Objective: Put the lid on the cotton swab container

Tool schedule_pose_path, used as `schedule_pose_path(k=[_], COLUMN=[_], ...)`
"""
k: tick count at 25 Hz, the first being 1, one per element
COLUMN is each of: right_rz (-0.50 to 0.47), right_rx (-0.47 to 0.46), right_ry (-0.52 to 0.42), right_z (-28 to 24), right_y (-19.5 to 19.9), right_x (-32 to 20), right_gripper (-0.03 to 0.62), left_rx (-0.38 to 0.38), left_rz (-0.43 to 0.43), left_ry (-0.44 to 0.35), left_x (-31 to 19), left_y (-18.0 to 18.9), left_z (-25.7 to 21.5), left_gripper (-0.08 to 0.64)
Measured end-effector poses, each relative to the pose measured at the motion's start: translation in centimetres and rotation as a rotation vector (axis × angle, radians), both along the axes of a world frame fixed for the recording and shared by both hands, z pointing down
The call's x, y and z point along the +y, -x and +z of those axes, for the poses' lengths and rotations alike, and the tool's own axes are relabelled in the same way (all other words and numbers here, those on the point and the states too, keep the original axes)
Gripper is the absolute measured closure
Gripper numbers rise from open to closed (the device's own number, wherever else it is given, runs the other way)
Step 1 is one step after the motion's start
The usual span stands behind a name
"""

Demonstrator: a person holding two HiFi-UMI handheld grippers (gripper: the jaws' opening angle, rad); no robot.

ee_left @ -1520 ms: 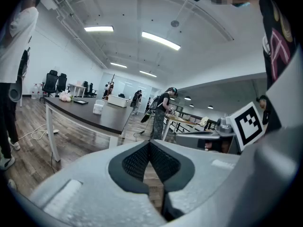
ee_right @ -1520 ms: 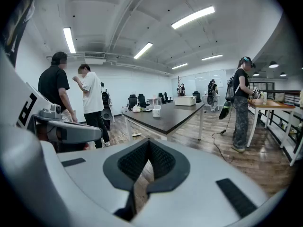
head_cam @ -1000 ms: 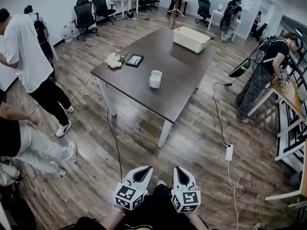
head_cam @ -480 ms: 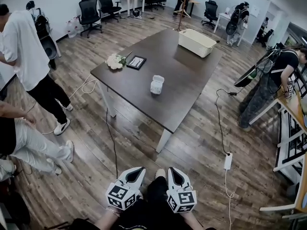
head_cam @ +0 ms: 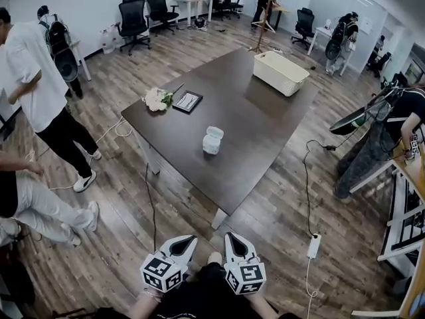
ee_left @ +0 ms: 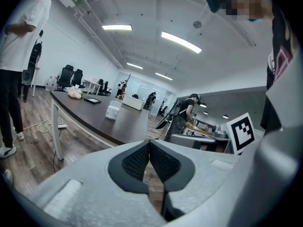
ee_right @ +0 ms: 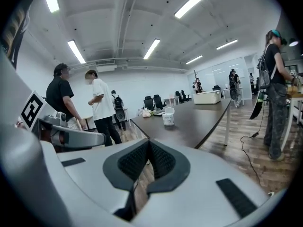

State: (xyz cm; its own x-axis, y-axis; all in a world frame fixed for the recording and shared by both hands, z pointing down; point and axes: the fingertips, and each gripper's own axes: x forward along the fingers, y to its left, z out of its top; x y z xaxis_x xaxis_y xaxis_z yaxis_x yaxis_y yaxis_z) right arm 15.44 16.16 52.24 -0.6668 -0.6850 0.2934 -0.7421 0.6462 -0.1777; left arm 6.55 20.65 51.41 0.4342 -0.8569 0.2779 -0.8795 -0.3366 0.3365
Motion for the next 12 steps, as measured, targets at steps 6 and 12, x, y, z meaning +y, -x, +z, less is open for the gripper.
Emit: schedule_pose_path(k=[6,12], right_rz=[-0.084,-0.147], right_rx=[0.011,0.028], right_ry=[-0.008,0.017], right_z=[0.2,1.5], right_y=[-0.9,-1.2], right_x=[-4.4,-6.6], right_gripper=[0.584,0.584], left_rx=[-0.013,-0.009], left_rz=[-0.036,-0.065], left_ry=[0.012,0.018], left_x=[-3.9,-6.9], left_y=[-2.4,-3.6], left_z=[0.8,1.3], left_gripper=[0.552,0.552])
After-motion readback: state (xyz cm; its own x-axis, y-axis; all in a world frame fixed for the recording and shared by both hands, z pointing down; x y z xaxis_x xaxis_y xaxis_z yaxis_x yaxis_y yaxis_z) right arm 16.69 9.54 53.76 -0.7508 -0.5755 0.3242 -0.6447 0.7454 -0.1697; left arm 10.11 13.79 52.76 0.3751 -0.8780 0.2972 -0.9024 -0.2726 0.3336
